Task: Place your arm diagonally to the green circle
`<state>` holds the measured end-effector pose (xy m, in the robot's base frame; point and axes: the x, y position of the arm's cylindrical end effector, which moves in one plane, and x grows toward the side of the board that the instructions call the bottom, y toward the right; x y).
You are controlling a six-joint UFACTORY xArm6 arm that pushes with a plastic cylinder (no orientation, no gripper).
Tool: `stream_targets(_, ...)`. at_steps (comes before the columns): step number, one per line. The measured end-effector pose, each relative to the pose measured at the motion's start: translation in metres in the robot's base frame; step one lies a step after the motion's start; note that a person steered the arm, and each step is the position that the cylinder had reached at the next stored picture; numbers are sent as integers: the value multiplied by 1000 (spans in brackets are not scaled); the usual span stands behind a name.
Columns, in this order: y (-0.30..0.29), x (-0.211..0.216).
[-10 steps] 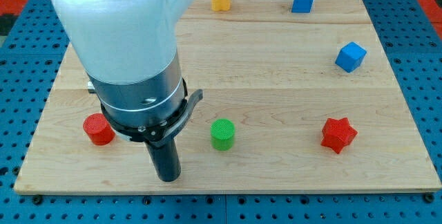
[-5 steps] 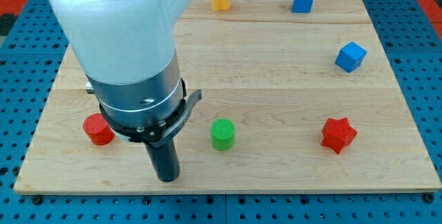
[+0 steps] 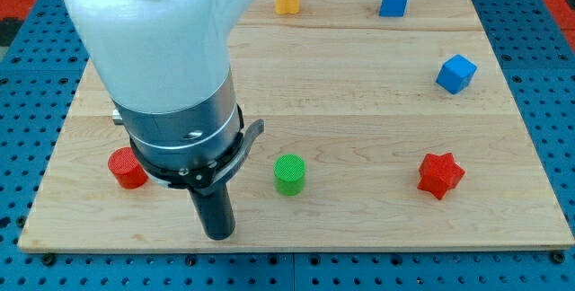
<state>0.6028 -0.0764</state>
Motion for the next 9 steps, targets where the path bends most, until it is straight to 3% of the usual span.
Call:
stream_targets(5, 2, -47)
stream_targets(7, -11, -123)
stream_targets(9, -11, -155)
